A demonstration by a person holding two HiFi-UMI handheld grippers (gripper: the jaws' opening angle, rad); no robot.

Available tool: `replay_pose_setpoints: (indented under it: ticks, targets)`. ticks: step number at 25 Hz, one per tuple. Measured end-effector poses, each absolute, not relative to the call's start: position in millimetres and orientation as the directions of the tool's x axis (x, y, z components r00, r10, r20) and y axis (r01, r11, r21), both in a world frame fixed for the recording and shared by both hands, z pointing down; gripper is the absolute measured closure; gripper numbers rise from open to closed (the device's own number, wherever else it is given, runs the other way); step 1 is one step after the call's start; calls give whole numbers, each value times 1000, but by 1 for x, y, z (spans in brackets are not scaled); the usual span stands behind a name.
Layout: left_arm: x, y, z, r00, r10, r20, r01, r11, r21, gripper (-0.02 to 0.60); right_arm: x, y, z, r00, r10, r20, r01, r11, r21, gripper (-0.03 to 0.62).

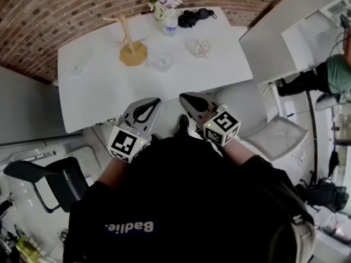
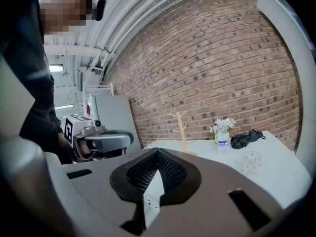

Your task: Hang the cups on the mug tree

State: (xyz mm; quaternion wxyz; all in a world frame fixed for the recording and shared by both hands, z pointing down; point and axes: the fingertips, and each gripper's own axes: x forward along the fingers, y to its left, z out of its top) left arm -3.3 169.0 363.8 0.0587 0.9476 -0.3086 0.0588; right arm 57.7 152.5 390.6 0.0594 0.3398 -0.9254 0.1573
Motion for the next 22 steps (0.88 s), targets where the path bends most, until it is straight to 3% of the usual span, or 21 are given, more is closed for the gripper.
replay_pose_setpoints:
  ticks: [22]
  targets:
    - [-4, 165, 373, 803, -576, 154, -590, -805, 69, 580, 61, 150, 393, -737, -637, 225, -675, 689, -263, 565]
